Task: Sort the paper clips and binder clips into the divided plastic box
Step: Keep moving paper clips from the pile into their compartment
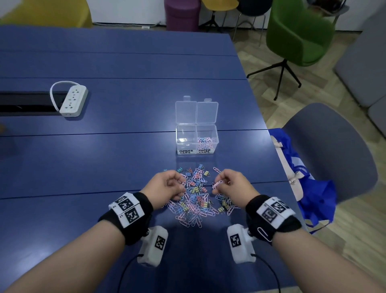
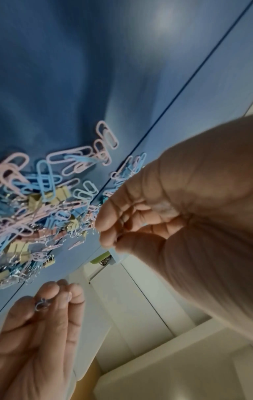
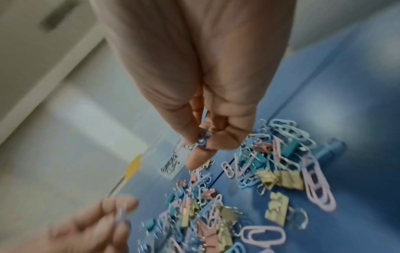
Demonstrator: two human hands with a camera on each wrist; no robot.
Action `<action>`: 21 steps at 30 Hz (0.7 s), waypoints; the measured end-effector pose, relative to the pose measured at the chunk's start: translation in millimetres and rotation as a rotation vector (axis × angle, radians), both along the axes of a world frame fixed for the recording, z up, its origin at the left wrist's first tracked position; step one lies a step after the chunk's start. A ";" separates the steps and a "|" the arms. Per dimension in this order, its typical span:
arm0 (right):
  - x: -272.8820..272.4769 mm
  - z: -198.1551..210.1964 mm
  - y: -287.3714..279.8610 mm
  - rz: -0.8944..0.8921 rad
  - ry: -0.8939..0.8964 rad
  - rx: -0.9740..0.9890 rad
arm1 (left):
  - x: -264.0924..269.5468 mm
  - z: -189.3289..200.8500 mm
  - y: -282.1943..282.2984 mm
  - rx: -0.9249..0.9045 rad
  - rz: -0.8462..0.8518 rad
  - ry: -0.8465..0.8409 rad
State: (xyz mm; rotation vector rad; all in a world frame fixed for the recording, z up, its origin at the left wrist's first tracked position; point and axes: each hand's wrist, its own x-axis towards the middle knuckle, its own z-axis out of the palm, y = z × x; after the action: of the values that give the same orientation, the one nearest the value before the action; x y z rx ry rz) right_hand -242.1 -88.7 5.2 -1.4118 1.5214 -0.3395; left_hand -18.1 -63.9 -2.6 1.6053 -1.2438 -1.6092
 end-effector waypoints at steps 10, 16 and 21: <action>-7.8 -10.2 30.2 -0.268 -0.380 0.256 | -20.4 2.8 7.3 0.276 0.079 0.365; -3.3 -12.9 48.2 0.344 0.494 -0.206 | -34.5 -3.8 17.3 -0.106 -0.438 -0.474; 8.4 -19.4 57.5 0.441 0.654 -0.340 | -35.7 -12.9 19.3 -0.378 -0.716 -0.938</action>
State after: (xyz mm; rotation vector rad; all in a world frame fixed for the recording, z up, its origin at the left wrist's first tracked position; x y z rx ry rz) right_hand -233.7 -31.1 -14.2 -2.2265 1.6348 0.1683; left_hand -53.8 -44.5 -15.5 1.8011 -2.6492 -0.7721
